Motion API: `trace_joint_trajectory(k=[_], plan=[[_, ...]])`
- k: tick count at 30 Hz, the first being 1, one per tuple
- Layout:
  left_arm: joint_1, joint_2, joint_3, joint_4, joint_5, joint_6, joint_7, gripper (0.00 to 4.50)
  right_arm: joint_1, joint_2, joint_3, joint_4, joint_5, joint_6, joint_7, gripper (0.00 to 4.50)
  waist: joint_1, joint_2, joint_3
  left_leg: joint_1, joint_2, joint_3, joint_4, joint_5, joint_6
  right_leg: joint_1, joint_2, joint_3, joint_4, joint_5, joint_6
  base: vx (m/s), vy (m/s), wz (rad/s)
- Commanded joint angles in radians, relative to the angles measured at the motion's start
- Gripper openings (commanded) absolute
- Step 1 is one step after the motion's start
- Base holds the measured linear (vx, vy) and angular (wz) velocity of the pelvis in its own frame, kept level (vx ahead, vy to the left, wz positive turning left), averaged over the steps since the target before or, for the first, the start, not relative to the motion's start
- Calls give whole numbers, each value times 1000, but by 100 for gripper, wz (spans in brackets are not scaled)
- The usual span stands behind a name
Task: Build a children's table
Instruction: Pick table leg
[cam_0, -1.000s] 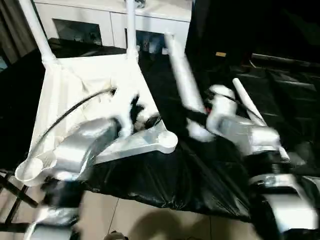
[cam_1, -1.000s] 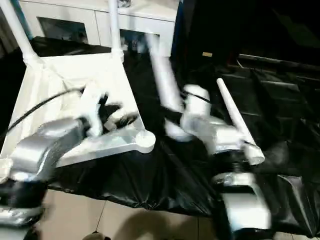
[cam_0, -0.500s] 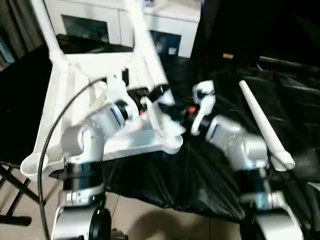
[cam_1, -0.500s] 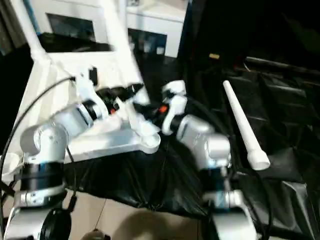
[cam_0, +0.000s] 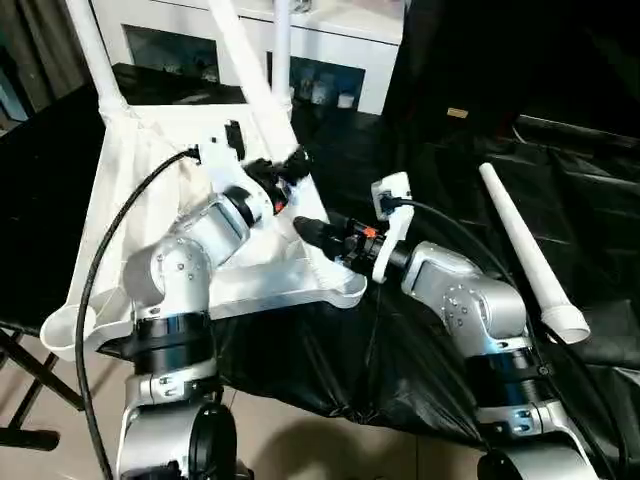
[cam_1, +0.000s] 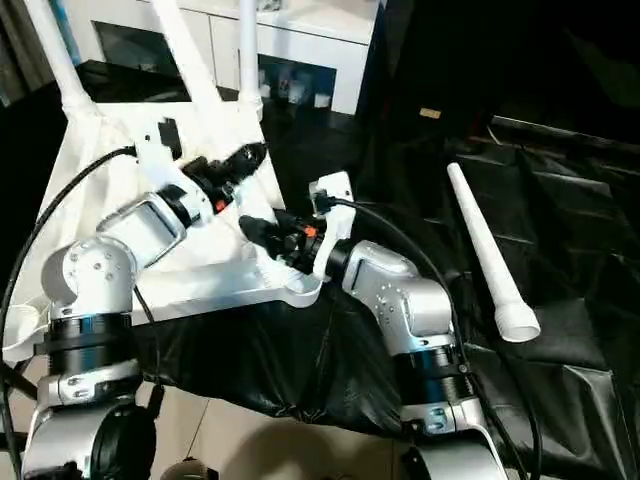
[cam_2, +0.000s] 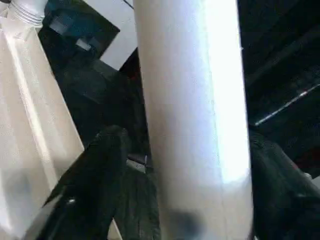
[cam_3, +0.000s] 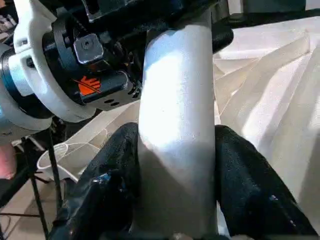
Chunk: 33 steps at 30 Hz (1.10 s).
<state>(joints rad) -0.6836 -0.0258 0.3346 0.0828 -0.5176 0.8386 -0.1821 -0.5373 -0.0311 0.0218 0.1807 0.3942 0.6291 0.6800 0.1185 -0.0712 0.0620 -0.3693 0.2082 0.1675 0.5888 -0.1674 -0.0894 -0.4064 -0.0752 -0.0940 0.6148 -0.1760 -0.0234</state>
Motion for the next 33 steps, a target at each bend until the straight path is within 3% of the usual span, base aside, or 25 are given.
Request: trace_joint_trajectory(k=[1,8,9,10,11,14,16,18,19,22,26,33], plan=[[-13,-6,5,2,1,-4,16,306,6,-9,-2,-38,1,-5,-3,188,3,11,-74,9,23,-4,-69,-161,-16,60,-69,54,-72,-176,-116,0,0,0],[-5,-5,-1,3,-30,-3,12,255,2,-9,22,-33,-25,-38,-6,188,3,3,-73,8,22,-4,-68,-159,-15,60,-69,54,-73,-180,-108,0,0,0],[-5,-1,-3,4,-35,-3,4,245,-1,-9,22,-27,-22,-37,-3,244,3,5,-73,8,21,-4,-68,-157,-14,60,-69,54,-71,-180,-108,0,0,0],[-5,3,-5,5,-37,-4,-6,237,-4,-11,21,-24,-18,-34,-1,258,3,6,-73,8,22,-4,-69,-159,-14,60,-69,54,-72,-182,-108,0,0,0],[-5,18,-14,8,-45,-4,-45,237,-14,-17,13,-11,0,-25,12,258,3,0,-73,8,21,-4,-68,-158,-12,60,-69,53,-73,-186,-107,0,0,0],[-5,62,-48,8,-63,11,-155,220,-39,-58,11,17,24,1,77,264,3,5,-72,10,22,-4,-70,-160,-12,59,-69,54,-73,-200,-104,0,0,0],[-7,134,-110,13,-74,40,-292,199,-60,-143,54,45,28,20,225,298,5,8,-73,12,22,-3,-68,-152,-10,59,-66,54,-68,-168,-109,0,0,0],[-7,152,-125,13,-76,47,-323,193,-62,-164,69,50,27,21,266,301,8,7,-73,12,22,-2,-67,-151,-5,61,-65,54,-68,-164,-112,0,0,0],[0,191,-160,0,-95,62,-407,190,-63,-210,100,53,35,30,363,306,10,8,-74,12,21,-2,-65,-142,-4,64,-67,54,-65,-147,-127,0,0,0],[10,222,-181,-20,-128,78,-486,188,-67,-242,126,55,48,47,437,321,10,7,-75,10,23,-1,-64,-122,1,64,-68,54,-59,-107,-156,0,0,0],[22,248,-199,-60,-202,117,-592,185,-70,-269,165,65,57,56,520,323,12,6,-74,11,25,0,-64,-141,-4,64,-71,54,-59,-130,-187,0,0,0],[23,250,-221,-70,-254,130,-688,185,-85,-267,180,69,96,68,594,323,11,6,-72,13,24,-1,-65,-182,-12,62,-72,54,-71,-227,-154,0,0,0]])
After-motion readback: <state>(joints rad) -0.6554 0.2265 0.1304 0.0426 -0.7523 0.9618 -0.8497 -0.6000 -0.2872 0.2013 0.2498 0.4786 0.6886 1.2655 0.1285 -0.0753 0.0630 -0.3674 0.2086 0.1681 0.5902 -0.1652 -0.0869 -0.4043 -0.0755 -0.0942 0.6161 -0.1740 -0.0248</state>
